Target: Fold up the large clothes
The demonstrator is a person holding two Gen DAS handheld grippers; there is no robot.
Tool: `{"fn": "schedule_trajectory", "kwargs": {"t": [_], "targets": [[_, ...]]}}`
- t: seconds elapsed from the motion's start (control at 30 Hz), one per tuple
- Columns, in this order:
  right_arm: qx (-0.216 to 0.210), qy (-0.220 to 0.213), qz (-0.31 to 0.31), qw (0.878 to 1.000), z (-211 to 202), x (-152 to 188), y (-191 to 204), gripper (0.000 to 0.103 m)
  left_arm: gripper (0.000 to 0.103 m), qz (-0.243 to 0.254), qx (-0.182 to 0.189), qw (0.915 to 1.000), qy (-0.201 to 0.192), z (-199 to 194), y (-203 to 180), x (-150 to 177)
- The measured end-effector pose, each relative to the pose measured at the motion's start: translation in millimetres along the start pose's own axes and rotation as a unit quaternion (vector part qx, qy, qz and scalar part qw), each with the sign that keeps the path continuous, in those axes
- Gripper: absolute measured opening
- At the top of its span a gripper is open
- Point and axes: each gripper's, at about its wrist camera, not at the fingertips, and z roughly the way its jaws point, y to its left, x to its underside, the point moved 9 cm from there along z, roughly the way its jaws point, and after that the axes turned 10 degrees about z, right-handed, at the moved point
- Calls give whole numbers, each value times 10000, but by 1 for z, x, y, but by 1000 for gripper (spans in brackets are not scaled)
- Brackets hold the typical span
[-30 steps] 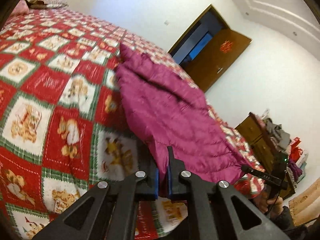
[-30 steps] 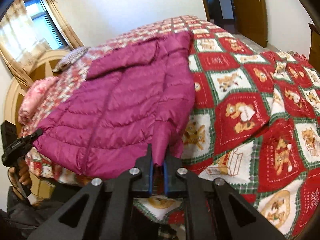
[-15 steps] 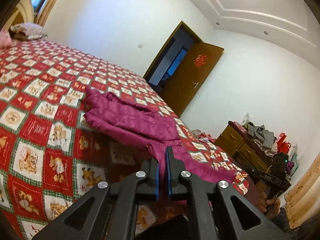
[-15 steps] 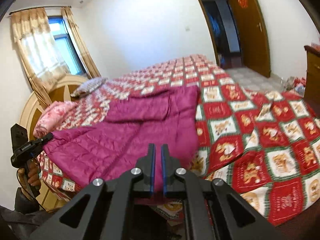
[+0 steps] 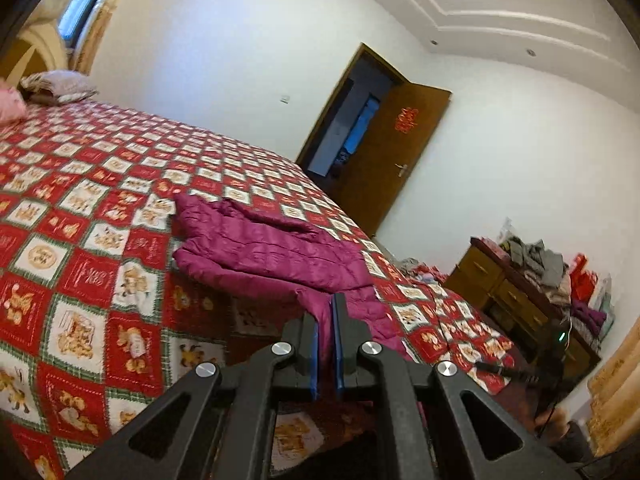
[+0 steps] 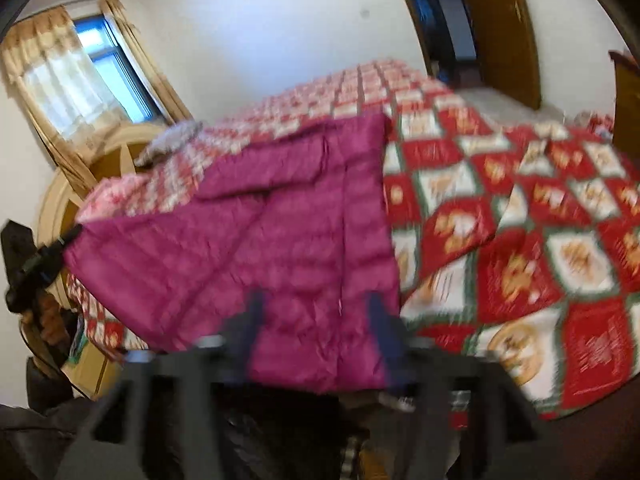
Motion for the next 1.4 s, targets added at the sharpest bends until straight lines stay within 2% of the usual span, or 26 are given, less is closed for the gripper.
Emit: {"fn": "schedule_trajectory", "kwargs": {"t": [0.17,0.33,0.47,0.5,0.53,0.6,0.73,0.77,0.8,1.03,1.2,1.4], "targets": [[269,606,257,9975,39,24,-24,68,5,-208,-111,9997,-44,-5,15,2],[342,1289,579,9894,71,53,-45,59,5,-59,-138,9999,16,0,8,4],[504,1484,525,9862,83,62,-49,57,5,-63,-135,9999,24,0,9,4],[488,1540,580,9851,86,64,-52,50,5,-86,-136,9999,26,0,11,4],[458,1599,640,9840,87,65,-54,29,5,-128,-130,9998,24,0,12,5],[285,1702,810,9817,89,69,-58,14,5,-176,-91,9998,32,0,14,5],[62,1491,747,9860,72,65,-50,10,5,-112,-100,9999,-4,-2,12,4],[-110,1391,768,9872,65,61,-45,10,5,-101,-71,9999,-28,-3,11,2],[-310,1270,830,9879,54,54,-39,9,5,-101,-53,9999,-44,-4,10,1],[-1023,373,1024,9888,-19,17,-22,9,5,-54,73,9997,-219,-16,1,-11],[-1297,-20,1083,9856,-64,7,-17,9,5,-35,263,9988,-405,-29,-5,-21],[-1467,-347,970,9838,-91,-15,3,9,5,-120,415,9970,-645,-44,-6,-35]]}}
